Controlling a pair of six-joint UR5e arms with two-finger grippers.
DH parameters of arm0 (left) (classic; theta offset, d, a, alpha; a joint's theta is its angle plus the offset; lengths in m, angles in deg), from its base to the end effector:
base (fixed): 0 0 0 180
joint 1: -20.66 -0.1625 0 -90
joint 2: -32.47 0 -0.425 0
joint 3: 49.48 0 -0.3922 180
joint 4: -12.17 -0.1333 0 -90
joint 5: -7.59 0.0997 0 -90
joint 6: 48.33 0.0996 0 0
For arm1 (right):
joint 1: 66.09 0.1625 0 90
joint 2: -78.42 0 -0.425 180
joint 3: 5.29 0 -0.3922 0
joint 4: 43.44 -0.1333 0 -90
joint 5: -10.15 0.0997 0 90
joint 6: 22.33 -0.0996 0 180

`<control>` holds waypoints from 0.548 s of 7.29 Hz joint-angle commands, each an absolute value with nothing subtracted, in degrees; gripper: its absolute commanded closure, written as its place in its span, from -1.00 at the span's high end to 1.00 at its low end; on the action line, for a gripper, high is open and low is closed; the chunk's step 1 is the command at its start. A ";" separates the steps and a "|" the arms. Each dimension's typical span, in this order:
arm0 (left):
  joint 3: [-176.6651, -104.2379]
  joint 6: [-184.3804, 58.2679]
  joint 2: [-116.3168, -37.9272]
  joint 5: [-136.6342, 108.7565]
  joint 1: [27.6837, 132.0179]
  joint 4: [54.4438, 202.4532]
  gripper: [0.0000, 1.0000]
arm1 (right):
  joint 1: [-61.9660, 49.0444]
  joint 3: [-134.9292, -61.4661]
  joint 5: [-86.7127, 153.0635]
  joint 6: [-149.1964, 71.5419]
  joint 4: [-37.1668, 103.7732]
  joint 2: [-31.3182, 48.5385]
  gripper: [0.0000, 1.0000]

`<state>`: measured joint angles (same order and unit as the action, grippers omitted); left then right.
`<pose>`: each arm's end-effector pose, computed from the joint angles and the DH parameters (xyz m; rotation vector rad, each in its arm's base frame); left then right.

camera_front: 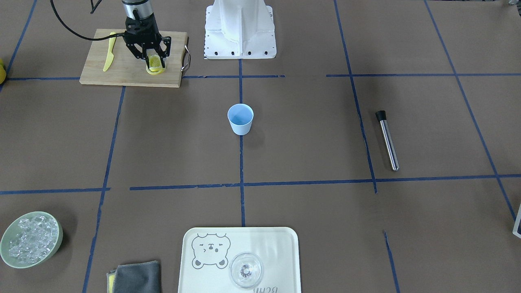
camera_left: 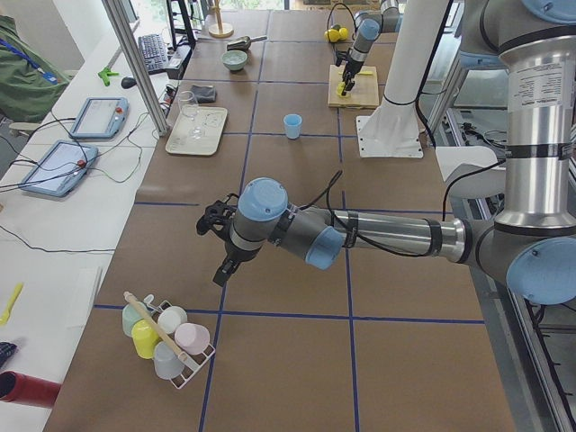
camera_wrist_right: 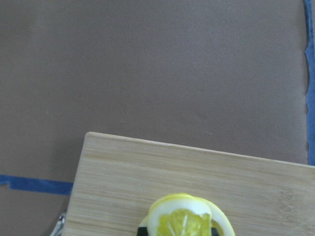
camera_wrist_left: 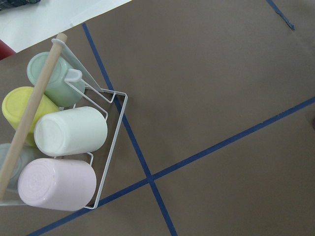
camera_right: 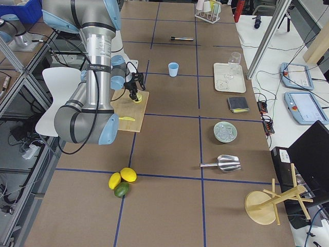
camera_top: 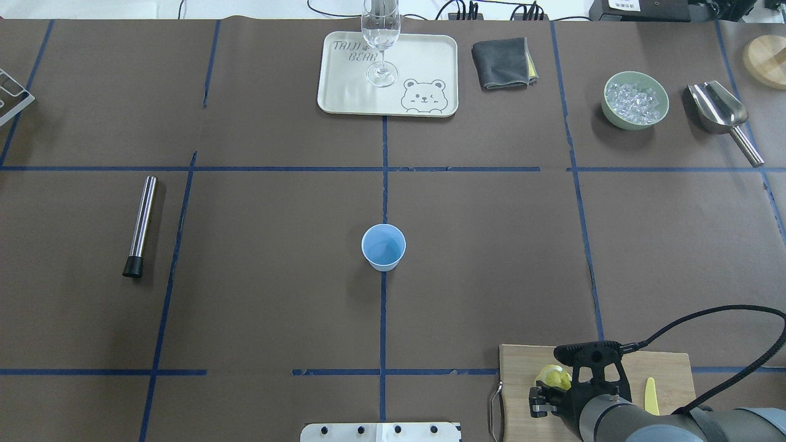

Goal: Squeeze lemon into cup
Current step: 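Close the right gripper on the lemon slice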

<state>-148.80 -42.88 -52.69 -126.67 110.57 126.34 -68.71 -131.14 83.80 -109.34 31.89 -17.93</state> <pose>-0.0630 -0.4769 0.5701 0.5105 0.7344 0.2832 -0.4394 -0.1414 0.3908 0.2734 -0.7643 0.0175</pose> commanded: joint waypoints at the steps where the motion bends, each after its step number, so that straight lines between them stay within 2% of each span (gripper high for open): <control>1: -148.80 -42.88 -52.69 -126.70 110.57 126.34 1.00 | -68.38 -132.72 83.81 -109.25 31.88 -17.91 -0.42; 4: -148.80 -42.88 -52.69 -126.70 110.57 126.34 1.00 | -66.10 -134.31 84.24 -109.16 32.23 -17.74 -0.41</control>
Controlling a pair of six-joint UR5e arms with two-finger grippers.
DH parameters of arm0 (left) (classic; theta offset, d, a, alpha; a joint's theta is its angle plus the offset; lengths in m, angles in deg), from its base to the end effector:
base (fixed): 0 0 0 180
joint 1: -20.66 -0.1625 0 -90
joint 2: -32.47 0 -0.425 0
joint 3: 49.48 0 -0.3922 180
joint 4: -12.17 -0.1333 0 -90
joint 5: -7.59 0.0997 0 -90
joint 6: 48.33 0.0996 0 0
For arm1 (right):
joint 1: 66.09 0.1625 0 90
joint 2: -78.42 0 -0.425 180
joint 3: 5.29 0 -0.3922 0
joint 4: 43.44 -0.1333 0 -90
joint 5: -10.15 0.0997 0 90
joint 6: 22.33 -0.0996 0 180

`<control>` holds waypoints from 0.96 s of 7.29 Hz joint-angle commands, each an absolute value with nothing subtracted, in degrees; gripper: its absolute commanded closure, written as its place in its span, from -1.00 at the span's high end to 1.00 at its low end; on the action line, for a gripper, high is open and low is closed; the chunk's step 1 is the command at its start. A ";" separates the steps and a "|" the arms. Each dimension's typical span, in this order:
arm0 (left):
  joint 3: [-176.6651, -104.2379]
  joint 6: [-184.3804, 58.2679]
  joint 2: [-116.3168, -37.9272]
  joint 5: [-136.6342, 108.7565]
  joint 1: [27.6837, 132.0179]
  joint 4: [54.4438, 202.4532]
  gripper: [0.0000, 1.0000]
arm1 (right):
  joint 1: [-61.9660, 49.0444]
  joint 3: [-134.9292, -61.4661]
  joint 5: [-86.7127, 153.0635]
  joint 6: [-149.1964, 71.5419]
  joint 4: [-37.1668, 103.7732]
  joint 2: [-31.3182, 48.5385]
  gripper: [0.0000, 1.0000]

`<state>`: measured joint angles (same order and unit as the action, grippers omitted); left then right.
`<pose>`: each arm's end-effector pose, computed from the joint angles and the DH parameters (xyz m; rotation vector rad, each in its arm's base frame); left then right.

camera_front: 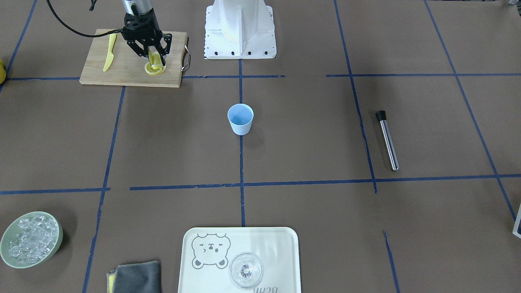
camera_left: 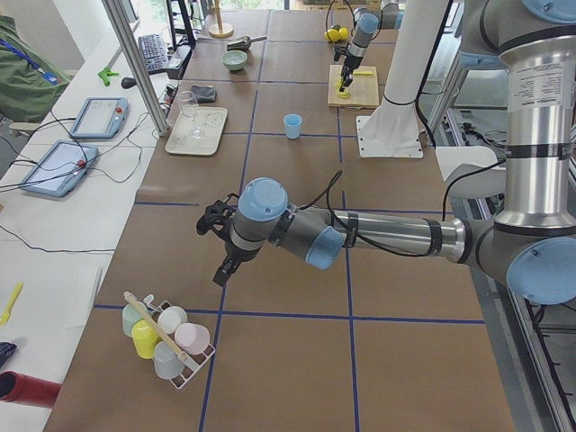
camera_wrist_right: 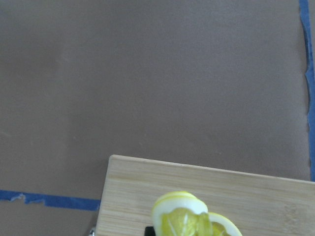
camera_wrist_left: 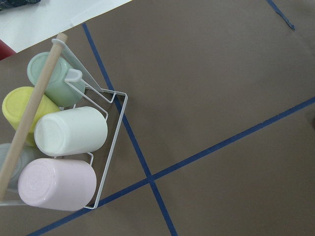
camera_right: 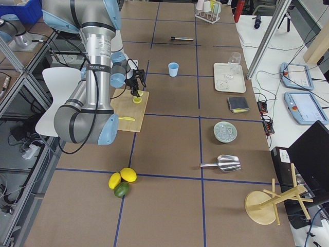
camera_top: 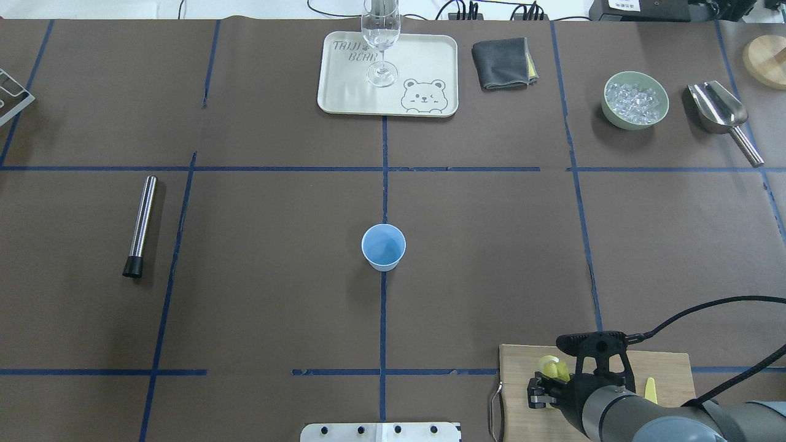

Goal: Squeeze lemon into cup
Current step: 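Close the right gripper on the lemon slice, then lift the lemon slice with the right gripper and carry it over the blue cup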

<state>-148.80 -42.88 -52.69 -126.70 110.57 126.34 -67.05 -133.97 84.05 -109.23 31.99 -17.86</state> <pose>-0.0630 -0.4769 0.5701 0.5105 0.7349 0.2833 -0.4253 -0.1538 0.3672 0.2801 -0.8088 0.0487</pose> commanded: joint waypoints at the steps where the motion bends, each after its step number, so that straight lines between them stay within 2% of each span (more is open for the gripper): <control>1: -148.80 -42.88 -52.69 -126.70 110.57 126.34 1.00 | -65.40 -134.23 84.51 -109.08 32.49 -17.47 -0.41; 3: -148.71 -42.96 -52.69 -126.70 110.57 126.34 1.00 | -63.30 -133.52 85.55 -108.37 33.02 -15.46 -0.41; 4: -148.71 -42.88 -52.69 -126.70 110.57 126.34 1.00 | -61.45 -133.52 86.35 -108.37 37.72 -11.88 -0.41; 6: -148.71 -42.88 -52.61 -126.70 110.57 126.34 1.00 | -57.07 -131.87 88.97 -108.28 50.72 -0.65 -0.41; 7: -148.71 -42.96 -52.61 -126.70 110.57 126.25 1.00 | -53.65 -127.50 91.51 -107.85 53.47 5.93 -0.41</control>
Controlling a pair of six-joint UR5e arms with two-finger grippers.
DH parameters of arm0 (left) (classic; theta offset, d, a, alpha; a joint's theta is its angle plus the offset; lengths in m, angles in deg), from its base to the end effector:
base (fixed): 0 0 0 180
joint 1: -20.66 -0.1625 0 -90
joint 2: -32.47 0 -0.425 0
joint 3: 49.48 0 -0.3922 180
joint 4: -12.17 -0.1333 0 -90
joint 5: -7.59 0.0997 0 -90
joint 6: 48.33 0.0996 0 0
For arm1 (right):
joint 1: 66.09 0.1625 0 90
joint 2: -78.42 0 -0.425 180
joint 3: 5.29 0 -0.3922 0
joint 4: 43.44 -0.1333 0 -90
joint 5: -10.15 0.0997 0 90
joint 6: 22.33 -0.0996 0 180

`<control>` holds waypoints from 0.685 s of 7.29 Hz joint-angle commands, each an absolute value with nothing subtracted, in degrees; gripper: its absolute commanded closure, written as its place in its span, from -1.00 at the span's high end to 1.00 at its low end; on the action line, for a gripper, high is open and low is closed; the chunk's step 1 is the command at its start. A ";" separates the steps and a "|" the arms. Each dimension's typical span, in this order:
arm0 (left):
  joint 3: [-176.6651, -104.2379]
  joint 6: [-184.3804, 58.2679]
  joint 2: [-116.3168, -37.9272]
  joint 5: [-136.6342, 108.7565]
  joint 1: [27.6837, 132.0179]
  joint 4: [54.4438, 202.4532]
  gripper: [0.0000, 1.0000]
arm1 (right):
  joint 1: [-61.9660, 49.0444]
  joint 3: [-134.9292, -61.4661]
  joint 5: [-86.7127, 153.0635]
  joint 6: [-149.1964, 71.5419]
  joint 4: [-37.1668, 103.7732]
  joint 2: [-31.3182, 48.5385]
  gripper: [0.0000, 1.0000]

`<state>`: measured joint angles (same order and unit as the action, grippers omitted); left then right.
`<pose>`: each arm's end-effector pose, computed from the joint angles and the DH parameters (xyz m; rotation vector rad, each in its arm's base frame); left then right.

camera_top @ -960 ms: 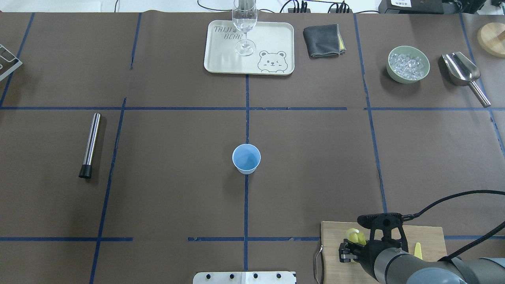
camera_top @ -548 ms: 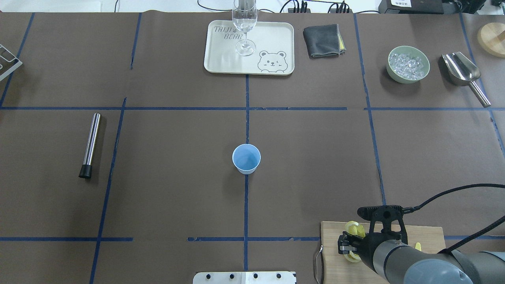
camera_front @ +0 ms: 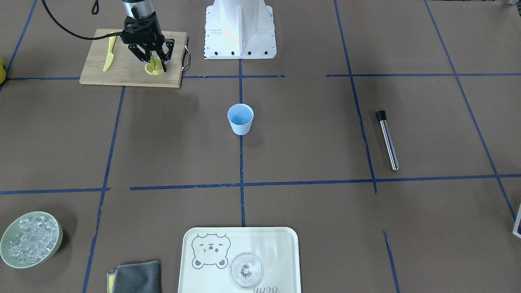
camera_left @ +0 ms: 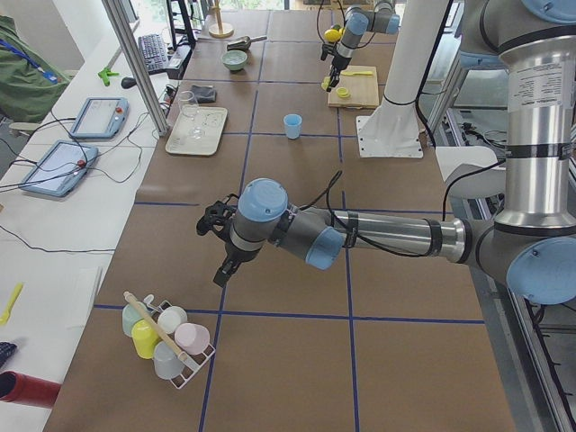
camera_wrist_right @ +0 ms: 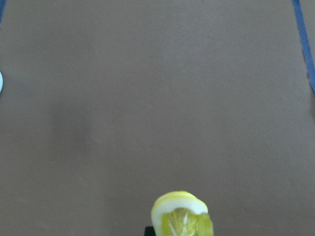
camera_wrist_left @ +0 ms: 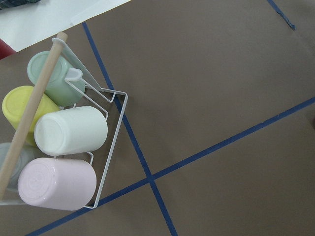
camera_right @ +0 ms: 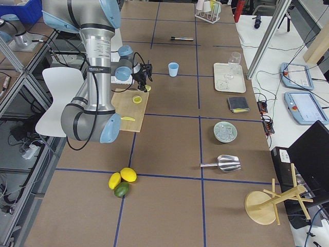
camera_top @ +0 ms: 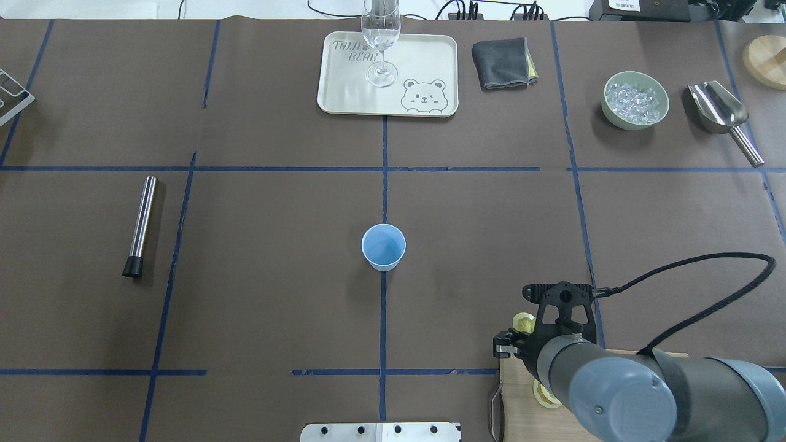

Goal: Squeeze lemon into cup
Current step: 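Lift the lemon slice with the right gripper and carry it over the blue cup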

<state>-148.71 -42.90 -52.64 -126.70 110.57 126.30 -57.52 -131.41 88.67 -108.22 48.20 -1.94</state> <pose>-0.0630 -0.4766 0.5714 0.5074 0.7353 0.2818 -0.4561 -0.2236 0.3012 0.2741 -0.7423 0.1509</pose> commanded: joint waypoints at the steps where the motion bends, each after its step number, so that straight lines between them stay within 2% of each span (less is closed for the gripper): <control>1: -148.80 -42.88 -52.61 -126.70 110.57 126.25 1.00 | -50.57 -123.89 93.63 -105.84 55.59 11.83 -0.41; 4: -148.71 -42.88 -52.69 -126.70 110.57 126.25 1.00 | -46.23 -120.09 96.55 -103.72 59.91 22.93 -0.40; 5: -148.71 -42.88 -52.61 -126.70 110.57 126.25 1.00 | -46.23 -116.68 96.55 -103.71 59.83 26.09 -0.38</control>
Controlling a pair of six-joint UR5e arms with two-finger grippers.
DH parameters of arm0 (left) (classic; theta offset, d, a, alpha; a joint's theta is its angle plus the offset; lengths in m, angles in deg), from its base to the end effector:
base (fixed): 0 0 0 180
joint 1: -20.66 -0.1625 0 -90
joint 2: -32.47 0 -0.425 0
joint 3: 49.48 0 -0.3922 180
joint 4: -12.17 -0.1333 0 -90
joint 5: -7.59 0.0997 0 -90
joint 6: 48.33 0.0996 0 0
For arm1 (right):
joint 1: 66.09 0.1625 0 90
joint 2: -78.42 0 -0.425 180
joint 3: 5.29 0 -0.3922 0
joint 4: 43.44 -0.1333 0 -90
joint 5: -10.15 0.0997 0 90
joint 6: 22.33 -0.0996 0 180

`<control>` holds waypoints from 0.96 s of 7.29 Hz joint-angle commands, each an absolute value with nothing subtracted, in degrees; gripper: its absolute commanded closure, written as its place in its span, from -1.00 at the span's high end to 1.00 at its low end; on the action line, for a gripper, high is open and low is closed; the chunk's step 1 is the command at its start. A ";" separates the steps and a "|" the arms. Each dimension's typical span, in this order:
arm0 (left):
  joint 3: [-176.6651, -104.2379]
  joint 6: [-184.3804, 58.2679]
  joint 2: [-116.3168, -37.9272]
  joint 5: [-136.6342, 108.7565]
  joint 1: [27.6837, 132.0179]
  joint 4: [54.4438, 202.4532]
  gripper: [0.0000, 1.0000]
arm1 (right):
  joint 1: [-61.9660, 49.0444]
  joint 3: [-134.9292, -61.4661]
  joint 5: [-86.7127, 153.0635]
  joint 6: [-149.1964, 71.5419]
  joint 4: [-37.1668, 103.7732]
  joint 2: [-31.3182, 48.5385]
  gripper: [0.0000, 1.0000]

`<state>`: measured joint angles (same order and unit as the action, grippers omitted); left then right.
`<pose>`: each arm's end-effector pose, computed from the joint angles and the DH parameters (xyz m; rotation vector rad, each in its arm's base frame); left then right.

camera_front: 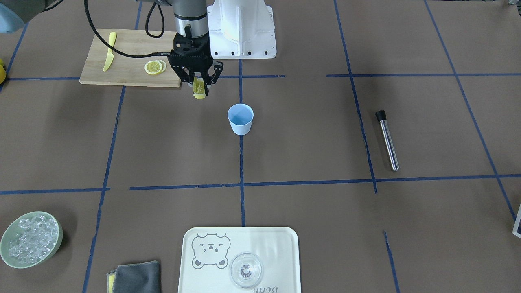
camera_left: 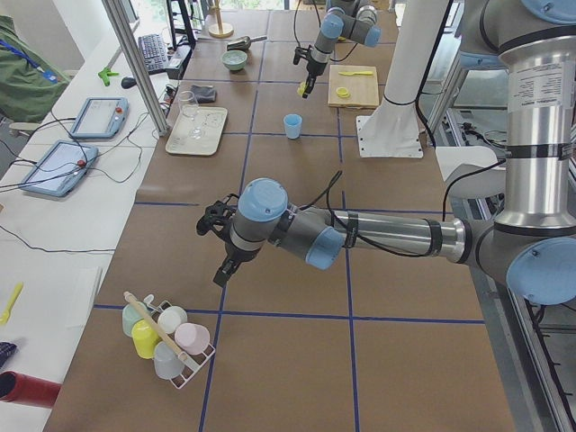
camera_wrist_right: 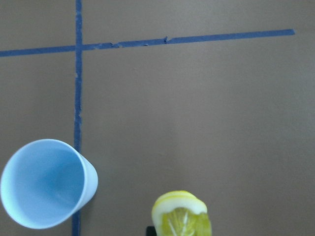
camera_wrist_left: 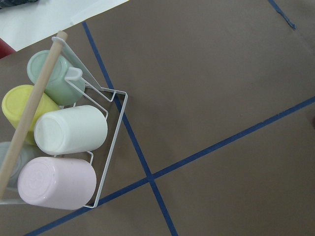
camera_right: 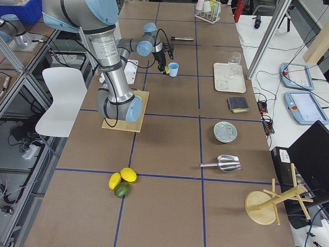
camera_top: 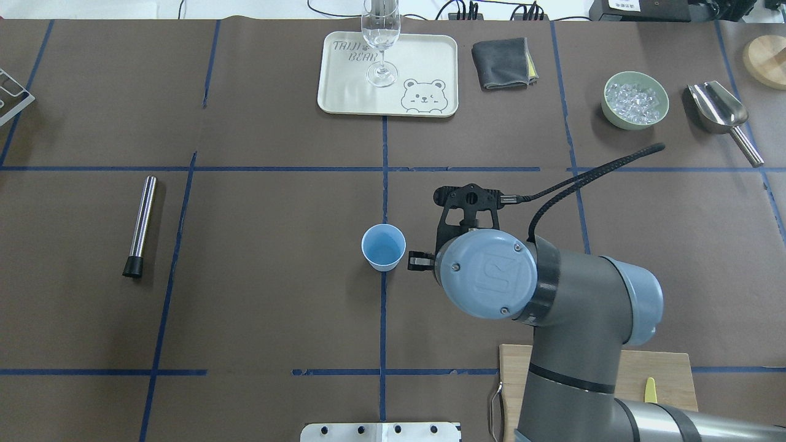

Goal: Squeeze lemon into cup
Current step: 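Lift the lemon slice with the right gripper and carry it over the blue cup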

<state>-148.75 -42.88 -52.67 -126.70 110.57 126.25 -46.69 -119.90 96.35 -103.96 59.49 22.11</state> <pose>-0.0630 -0.4768 0.5709 0.5079 0.7352 0.2823 -0.5031 -0.3255 0.1813 0.2514 -0.7548 0.2085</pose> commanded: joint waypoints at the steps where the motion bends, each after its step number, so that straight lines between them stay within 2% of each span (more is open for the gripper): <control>1: -148.62 -42.88 -52.52 -126.70 110.57 126.25 1.00 | -46.23 -112.99 96.55 -103.71 59.83 30.04 -0.37; 4: -148.71 -42.79 -52.17 -126.70 110.65 126.25 1.00 | -46.05 -107.00 96.02 -103.63 59.57 34.29 -0.35; 7: -148.71 -42.79 -52.08 -126.70 110.66 126.34 1.00 | -45.88 -104.09 95.23 -101.78 58.16 34.30 -0.31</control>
<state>-148.71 -42.79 -52.10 -126.70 110.65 126.27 -45.94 -105.17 95.40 -102.19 58.67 34.22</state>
